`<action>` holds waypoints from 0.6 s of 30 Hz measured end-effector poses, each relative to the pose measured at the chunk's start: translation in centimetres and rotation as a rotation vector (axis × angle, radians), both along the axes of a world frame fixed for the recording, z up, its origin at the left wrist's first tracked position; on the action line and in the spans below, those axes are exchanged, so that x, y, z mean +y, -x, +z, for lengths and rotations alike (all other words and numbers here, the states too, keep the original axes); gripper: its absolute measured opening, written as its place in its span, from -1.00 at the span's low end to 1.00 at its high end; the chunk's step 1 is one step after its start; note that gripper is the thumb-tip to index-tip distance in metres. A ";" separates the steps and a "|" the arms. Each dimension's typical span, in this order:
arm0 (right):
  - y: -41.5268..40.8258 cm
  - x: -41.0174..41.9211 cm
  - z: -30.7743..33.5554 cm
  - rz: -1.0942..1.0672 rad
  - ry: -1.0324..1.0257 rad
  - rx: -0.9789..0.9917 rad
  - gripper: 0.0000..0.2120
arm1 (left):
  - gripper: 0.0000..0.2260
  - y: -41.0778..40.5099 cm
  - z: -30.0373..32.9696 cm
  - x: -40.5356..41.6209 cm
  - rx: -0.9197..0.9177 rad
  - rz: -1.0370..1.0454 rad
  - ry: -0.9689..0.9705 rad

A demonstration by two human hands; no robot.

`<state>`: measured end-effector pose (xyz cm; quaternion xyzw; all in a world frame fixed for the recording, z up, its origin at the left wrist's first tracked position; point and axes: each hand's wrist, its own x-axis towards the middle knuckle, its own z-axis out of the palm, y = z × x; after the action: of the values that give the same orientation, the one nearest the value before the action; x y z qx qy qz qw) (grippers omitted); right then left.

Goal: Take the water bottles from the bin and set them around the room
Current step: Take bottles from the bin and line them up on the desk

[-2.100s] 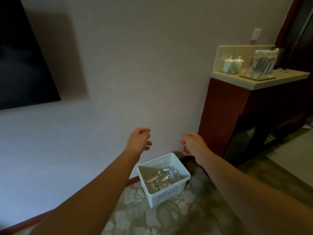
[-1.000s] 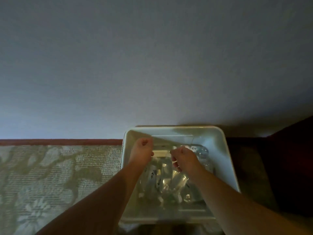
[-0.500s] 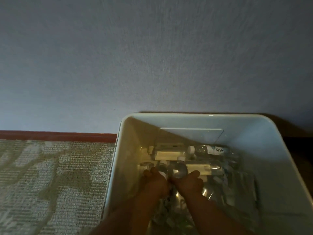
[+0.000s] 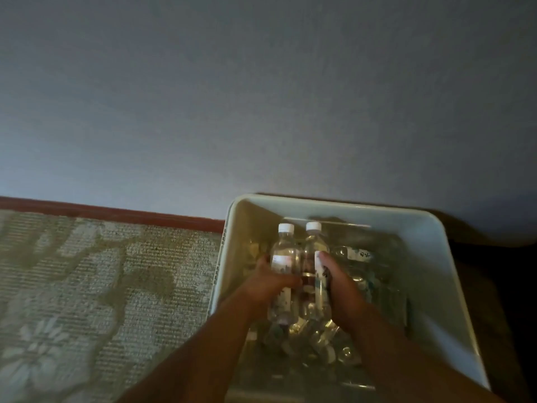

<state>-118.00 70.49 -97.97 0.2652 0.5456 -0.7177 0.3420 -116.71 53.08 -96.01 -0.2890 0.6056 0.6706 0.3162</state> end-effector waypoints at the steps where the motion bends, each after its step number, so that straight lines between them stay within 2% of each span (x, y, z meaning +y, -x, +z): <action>1: 0.2 -0.3 2.0 0.013 0.020 0.024 -0.52 | -0.33 -0.4 2.2 -0.3 0.061 0.017 -0.005; 3: 0.6 -1.1 6.6 0.042 0.043 0.088 -0.48 | -0.25 -1.2 7.2 -1.1 0.162 0.041 0.010; 5: 0.9 -2.3 12.2 0.098 0.076 0.166 -0.46 | -0.38 -1.7 13.4 -2.5 0.260 0.067 -0.022; 7: 0.9 -3.5 16.4 0.166 0.098 0.225 -0.51 | -0.54 -2.2 18.7 -3.6 0.347 0.094 -0.052; 8: 1.0 -4.5 19.3 0.209 0.106 0.227 -0.54 | -0.55 -2.5 22.2 -4.7 0.366 0.139 -0.055; 11: 0.9 -7.9 29.1 0.310 0.102 0.242 -0.51 | -0.29 -4.2 32.6 -7.9 0.371 0.298 -0.067; 13: 1.1 -10.8 36.0 0.391 0.150 0.283 -0.50 | -0.19 -5.1 39.1 -10.6 0.404 0.380 -0.065; 14: 1.2 -12.5 39.3 0.432 0.171 0.306 -0.52 | -0.21 -5.6 42.2 -12.0 0.430 0.414 -0.060; 16: 1.2 -16.2 46.0 0.524 0.231 0.355 -0.53 | -0.40 -7.3 48.2 -15.2 0.493 0.490 -0.037; 18: 0.6 -20.5 52.8 0.605 0.260 0.425 -0.47 | -0.58 -9.8 53.7 -19.1 0.541 0.559 -0.007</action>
<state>-118.62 49.96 -45.12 -0.1080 0.5622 -0.6865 0.4483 -106.91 33.95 -42.33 -0.2548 0.5628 0.7848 -0.0490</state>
